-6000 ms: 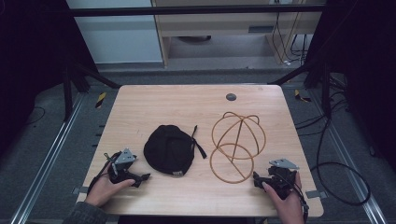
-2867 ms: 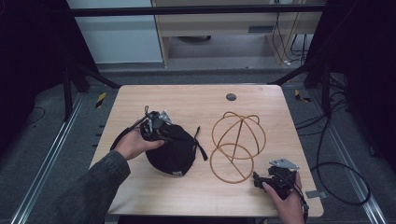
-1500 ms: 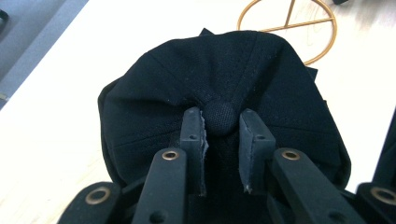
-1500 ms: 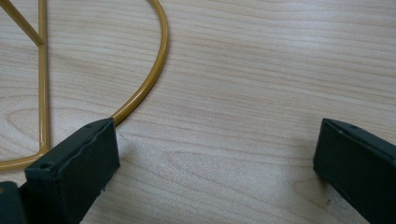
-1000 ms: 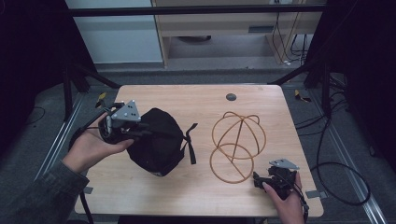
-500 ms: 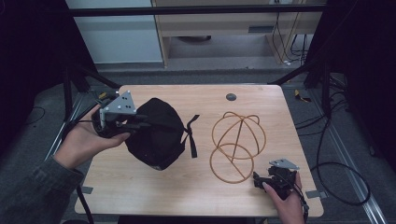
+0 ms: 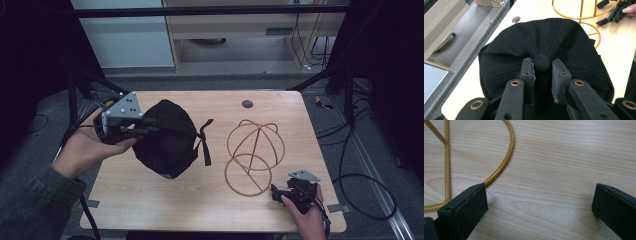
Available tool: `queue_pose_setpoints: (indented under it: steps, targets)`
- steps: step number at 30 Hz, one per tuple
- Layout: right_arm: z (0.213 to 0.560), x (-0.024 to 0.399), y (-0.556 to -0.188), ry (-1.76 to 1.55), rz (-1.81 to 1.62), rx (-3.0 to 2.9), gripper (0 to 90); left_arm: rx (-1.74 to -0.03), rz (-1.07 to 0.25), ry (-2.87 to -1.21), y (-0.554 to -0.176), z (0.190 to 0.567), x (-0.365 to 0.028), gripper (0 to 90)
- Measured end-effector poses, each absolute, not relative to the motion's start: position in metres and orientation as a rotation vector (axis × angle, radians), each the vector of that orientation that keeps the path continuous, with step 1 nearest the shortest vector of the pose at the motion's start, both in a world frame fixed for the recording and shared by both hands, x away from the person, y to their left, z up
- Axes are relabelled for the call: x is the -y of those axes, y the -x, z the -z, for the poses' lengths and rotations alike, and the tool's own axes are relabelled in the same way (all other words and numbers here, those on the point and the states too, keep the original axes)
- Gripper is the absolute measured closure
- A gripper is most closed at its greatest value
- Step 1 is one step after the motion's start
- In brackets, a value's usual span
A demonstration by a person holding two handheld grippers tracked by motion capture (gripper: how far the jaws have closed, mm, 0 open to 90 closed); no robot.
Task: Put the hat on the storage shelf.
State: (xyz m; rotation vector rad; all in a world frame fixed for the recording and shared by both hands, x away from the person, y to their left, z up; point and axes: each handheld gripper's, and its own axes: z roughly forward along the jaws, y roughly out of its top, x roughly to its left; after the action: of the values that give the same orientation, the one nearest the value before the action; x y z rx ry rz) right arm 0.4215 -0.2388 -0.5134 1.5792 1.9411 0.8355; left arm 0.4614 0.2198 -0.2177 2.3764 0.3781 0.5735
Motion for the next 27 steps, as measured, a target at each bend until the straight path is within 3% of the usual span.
queue_pose_setpoints:
  steps: [17,27]
  targets:
    - [0.513,0.239,-0.421,-1.577,-0.831,-1.943,0.4,-0.287,-0.621,-2.331,-0.454,0.169,-0.189,74.1]
    - [0.514,0.239,-0.422,-1.575,-0.833,-1.943,0.4,-0.187,-0.602,-2.319,-0.452,0.153,-0.144,74.1]
